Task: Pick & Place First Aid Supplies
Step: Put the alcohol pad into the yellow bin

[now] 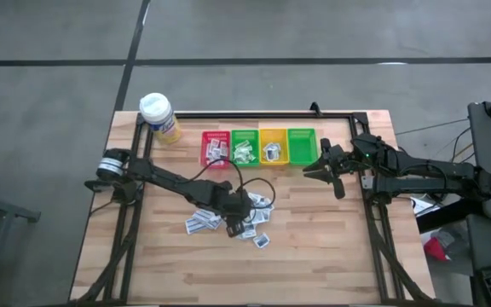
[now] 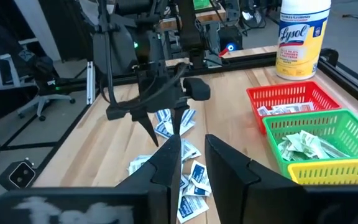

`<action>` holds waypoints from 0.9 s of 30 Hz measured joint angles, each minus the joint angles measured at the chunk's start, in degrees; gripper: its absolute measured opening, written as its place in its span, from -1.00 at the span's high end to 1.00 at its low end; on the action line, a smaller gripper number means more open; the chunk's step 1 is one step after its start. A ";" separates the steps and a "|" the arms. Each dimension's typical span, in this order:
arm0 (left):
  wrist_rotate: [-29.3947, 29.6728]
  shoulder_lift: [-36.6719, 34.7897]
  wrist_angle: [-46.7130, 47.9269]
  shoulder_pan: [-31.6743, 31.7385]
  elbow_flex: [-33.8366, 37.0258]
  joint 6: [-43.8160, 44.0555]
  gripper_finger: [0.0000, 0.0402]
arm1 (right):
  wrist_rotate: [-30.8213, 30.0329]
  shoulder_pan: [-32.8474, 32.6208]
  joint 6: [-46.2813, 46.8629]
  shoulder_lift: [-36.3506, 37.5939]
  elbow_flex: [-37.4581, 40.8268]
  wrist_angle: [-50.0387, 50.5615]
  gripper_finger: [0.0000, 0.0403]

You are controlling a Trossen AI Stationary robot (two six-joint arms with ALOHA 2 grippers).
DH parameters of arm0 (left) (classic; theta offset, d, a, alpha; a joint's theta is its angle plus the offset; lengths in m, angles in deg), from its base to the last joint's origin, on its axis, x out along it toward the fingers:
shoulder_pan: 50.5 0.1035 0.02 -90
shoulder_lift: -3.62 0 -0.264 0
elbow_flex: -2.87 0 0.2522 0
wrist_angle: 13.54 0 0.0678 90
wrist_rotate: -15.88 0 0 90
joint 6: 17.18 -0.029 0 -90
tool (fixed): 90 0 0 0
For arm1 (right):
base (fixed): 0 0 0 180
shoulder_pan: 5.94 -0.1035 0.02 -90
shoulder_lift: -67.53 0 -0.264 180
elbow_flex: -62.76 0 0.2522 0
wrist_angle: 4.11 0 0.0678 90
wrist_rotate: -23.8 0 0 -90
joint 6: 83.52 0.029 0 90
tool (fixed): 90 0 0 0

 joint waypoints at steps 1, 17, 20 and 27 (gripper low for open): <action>0.01 0.00 -0.10 0.00 0.00 0.05 0.13 | 0.00 0.00 -0.13 0.00 0.00 0.00 0.66; 0.04 0.25 0.44 0.02 0.00 0.77 0.13 | -0.06 0.00 -1.25 0.04 2.17 0.00 0.55; 0.06 1.09 0.23 0.02 0.00 0.73 0.13 | -0.07 0.00 -0.51 0.04 2.85 -0.02 0.56; 0.50 2.94 0.24 0.11 0.00 1.61 0.13 | -0.05 0.00 -0.06 0.09 2.97 -0.11 0.63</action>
